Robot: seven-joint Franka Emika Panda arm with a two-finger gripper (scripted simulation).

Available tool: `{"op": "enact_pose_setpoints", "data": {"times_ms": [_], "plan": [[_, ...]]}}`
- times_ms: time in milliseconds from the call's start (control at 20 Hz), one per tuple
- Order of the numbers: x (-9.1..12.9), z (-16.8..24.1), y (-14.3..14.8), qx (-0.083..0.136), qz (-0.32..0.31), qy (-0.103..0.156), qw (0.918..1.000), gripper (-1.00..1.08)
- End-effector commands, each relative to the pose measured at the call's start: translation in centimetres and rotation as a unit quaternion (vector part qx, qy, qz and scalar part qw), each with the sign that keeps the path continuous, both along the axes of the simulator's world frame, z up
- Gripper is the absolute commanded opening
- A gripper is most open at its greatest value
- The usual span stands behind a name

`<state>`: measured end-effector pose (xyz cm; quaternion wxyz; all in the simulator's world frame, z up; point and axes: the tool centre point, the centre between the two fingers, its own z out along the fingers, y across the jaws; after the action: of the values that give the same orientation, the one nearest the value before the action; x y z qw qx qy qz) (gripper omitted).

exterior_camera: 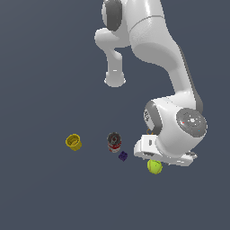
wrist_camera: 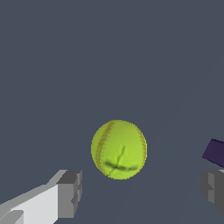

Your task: Pick up a designated object from a clutter of objects.

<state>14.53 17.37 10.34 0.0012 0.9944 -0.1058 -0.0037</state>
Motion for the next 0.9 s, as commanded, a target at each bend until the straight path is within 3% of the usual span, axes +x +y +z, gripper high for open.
{"op": "enact_pose_setpoints", "data": {"times_ms": [0, 450, 850], "plan": [[0.3, -0.7, 0.6, 0.000, -0.005, -0.003, 1.0000, 1.00], [0.4, -1.5, 1.0, 0.001, -0.006, -0.003, 1.0000, 1.00], [0.3, -5.5, 1.0, 0.001, -0.007, -0.004, 1.0000, 1.00]]}}
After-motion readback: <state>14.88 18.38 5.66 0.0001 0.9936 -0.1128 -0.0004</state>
